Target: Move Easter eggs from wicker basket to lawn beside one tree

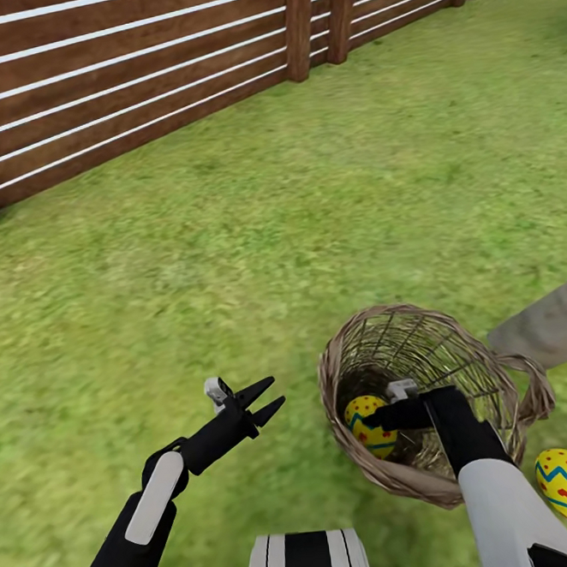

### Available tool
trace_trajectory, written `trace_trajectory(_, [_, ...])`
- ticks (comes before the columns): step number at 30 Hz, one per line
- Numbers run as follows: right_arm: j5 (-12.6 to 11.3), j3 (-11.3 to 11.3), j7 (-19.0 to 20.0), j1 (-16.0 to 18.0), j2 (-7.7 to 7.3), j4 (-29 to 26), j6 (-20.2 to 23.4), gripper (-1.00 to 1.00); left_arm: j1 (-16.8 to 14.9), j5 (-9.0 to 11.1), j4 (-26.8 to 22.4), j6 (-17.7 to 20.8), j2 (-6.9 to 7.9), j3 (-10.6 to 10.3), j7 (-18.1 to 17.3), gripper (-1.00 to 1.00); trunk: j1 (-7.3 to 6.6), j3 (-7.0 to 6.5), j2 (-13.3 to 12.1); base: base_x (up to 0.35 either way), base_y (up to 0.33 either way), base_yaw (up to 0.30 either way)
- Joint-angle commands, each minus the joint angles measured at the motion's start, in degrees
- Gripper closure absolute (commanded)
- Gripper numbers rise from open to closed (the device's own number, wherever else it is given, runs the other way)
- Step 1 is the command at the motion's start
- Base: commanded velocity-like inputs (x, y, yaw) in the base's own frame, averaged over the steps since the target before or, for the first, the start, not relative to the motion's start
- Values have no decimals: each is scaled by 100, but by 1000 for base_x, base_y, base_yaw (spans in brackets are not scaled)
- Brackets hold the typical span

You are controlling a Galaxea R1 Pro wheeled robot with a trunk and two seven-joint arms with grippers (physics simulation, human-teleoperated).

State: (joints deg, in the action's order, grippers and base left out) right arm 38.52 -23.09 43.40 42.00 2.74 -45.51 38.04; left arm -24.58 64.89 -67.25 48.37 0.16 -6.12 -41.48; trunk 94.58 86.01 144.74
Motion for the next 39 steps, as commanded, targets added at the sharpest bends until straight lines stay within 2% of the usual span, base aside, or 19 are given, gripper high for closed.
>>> trace_trajectory(1, [226, -38, -473, 1, 7, 350, -69, -100, -3, 25, 5, 32, -27, -3, -1, -100, 3, 27, 2, 0, 0, 0])
trace_trajectory(3, [226, -38, -466, 1, 7, 350, -69, -100, -3, 24, 62, 32, -65, -3, -1, -100, 6, 50, 4, 0, 0, 0])
trace_trajectory(4, [226, -38, -459, 1, 7, 350, -69, 100, -3, 24, 78, 32, -70, -3, -1, -100, 6, 50, 4, 0, 0, 0])
trace_trajectory(9, [226, -38, -159, 1, -1, 350, -63, 100, -3, 24, 89, 32, -76, -3, -1, -100, 11, 94, 6, 0, 0, 0])
trace_trajectory(18, [226, -38, -148, 1, -7, 350, -60, 100, -3, 29, 97, 32, -72, 0, -13, -100, 6, 50, 4, 0, 0, 0])
trace_trajectory(39, [226, -38, -148, 1, -11, 350, -60, 100, -3, 24, 98, 32, -78, -3, -1, -100, -48, -416, -24, 0, 0, 0])
